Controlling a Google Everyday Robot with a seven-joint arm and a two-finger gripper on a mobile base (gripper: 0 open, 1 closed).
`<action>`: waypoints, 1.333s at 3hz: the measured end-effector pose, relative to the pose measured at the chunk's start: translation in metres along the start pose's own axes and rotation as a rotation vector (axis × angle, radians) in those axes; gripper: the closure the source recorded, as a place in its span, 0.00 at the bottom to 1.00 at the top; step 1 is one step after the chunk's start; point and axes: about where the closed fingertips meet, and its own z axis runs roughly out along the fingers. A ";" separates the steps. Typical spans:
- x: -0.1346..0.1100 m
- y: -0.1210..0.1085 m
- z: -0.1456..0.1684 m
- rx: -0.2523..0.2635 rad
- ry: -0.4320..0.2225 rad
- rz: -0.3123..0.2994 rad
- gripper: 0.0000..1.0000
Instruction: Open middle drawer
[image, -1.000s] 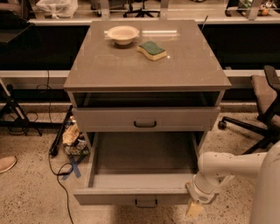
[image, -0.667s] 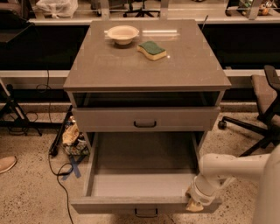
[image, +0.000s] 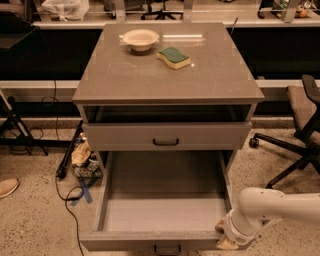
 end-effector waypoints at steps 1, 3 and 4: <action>0.001 0.001 0.001 0.000 -0.001 0.004 0.00; 0.001 -0.006 -0.011 0.022 -0.037 -0.014 0.00; -0.001 -0.026 -0.062 0.105 -0.151 -0.044 0.00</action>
Offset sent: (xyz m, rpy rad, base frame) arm -0.0008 -0.0011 -0.0010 0.0003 -0.0003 -0.0047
